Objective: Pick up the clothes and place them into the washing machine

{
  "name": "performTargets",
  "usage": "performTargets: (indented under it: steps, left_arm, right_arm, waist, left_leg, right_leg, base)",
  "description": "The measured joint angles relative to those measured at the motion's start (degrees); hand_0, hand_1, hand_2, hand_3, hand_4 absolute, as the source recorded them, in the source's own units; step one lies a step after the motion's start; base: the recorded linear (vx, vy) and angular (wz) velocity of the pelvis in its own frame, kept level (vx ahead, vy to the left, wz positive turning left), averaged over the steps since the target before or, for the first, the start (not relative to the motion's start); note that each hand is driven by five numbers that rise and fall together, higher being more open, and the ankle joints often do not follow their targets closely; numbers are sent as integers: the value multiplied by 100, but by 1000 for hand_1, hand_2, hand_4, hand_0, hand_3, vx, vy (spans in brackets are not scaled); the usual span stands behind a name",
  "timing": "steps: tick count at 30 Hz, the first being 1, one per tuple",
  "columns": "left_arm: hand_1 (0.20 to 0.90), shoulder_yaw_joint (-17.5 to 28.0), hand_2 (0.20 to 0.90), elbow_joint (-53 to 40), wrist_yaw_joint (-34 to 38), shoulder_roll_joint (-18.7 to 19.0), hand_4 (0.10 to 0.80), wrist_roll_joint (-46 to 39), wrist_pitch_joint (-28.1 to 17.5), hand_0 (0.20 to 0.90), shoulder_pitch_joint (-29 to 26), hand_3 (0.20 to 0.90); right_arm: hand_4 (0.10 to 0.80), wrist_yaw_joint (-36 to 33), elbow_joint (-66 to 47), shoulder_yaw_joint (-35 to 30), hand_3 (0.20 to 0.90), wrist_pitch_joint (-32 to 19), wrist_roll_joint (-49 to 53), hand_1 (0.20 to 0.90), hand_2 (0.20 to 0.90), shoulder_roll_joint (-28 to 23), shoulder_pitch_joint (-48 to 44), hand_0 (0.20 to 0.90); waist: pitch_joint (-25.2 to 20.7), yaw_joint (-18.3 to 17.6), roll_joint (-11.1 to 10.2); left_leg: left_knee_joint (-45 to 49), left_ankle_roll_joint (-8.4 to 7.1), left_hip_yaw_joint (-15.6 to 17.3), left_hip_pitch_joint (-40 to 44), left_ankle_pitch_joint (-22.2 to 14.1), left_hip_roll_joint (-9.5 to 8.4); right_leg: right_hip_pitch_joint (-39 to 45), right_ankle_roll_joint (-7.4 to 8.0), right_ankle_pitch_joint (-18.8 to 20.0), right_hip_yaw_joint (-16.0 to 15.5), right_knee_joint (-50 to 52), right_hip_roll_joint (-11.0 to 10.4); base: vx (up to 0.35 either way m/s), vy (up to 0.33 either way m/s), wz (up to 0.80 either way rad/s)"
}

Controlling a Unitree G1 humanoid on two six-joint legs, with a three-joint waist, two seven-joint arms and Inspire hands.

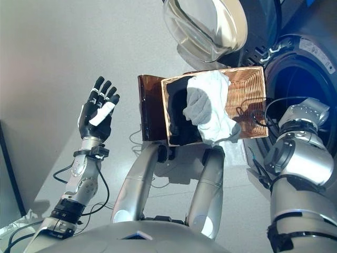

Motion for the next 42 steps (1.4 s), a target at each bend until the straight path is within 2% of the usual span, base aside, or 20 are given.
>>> performTargets:
  steps: [6,10,18,21,24,25,27,28,33,36,41,42]
  left_arm:
    - [900,4,900,-14,2,64,800,-11,0,900,123,900]
    - [900,7,900,-15,2,97,800,-11,0,900,122,900]
    - [900,8,900,-16,-9,158,800,-11,5,900,128,900]
    - [900,14,900,-15,-23,157,800,-12,4,900,127,900]
    - [900,148,900,-7,-64,141,800,-12,4,900,247,900]
    - [900,184,900,-6,-65,141,800,-12,3,900,259,900]
    - [900,340,900,-6,-69,142,800,-12,-10,900,314,900]
    - [900,424,900,27,-68,150,800,-12,-14,900,287,900]
    - [900,497,900,191,-74,133,800,-10,-28,900,203,900]
    - [900,530,900,228,-75,136,800,-9,-48,900,207,900]
    - [900,609,900,427,-76,103,800,-7,-57,900,208,900]
    - [900,613,900,461,-79,98,800,0,-59,900,202,900]
  right_arm:
    - [800,-88,65,32,900,87,-16,900,900,-2,-21,900]
    - [800,-115,200,104,900,180,-151,900,900,-5,-44,900]
    - [800,-220,611,929,900,902,-1074,900,900,-47,-67,900]
    - [800,-187,631,1149,900,1024,-1372,900,900,67,-53,900]
    - [800,-75,566,1282,900,1062,-1626,900,900,463,61,900]
    - [800,-34,563,1355,900,1089,-1744,900,900,549,133,900]
    - [800,148,554,1522,900,1149,-2014,900,900,822,350,900]
    - [800,169,584,1644,900,1256,-2186,900,900,926,437,900]
    - [800,286,687,1796,900,1527,-2901,900,900,948,459,900]
    - [800,273,709,1830,900,1526,-3049,900,900,998,474,900]
    - [800,289,692,1849,900,1539,-3138,900,900,1390,728,900]
    - [800,283,568,1884,900,1544,-3215,900,900,1471,848,900]
  waist:
    - [-2,-48,-4]
    - [-6,-59,-10]
    - [-29,-88,-51]
    - [-28,-136,-54]
    - [-29,-236,-94]
    - [-48,-245,-118]
    - [-126,-233,-235]
    - [-162,-226,-306]
    - [-161,-236,-351]
    - [-197,-236,-423]
    - [-249,-269,-578]
    - [-246,-290,-596]
  left_leg:
    - [-9,44,17,3,1,-4]
    - [-4,76,14,8,13,-3]
    - [-25,68,49,16,7,8]
    - [-144,111,108,80,55,11]
    - [-358,140,158,376,68,21]
    - [-444,143,170,449,78,26]
    - [-752,162,224,657,156,51]
    - [-910,176,254,758,194,80]
    - [-1338,284,311,1219,286,94]
    - [-1635,250,315,1468,343,76]
    - [-2321,180,311,1984,623,106]
    - [-2472,155,299,2113,673,116]
  right_leg:
    - [28,2,1,8,-54,-1]
    - [38,119,66,11,-67,-1]
    - [42,130,72,19,-137,-1]
    - [70,107,114,67,-266,4]
    - [343,176,216,115,-547,23]
    - [402,147,237,127,-646,39]
    - [567,139,379,144,-968,67]
    - [667,205,490,133,-1186,84]
    - [1121,212,835,125,-1712,110]
    - [1344,194,914,111,-1999,113]
    - [1797,286,1143,-31,-2652,121]
    - [1910,253,1183,-48,-2762,151]
  base:
    - [5,10,-2]
    - [0,0,0]
    - [-3,25,-4]
    - [11,30,-7]
    - [23,49,-16]
    - [23,32,-21]
    - [21,27,-23]
    - [27,21,-20]
    - [42,-16,-14]
    - [60,-28,-8]
    - [17,-42,-8]
    - [143,-23,-9]
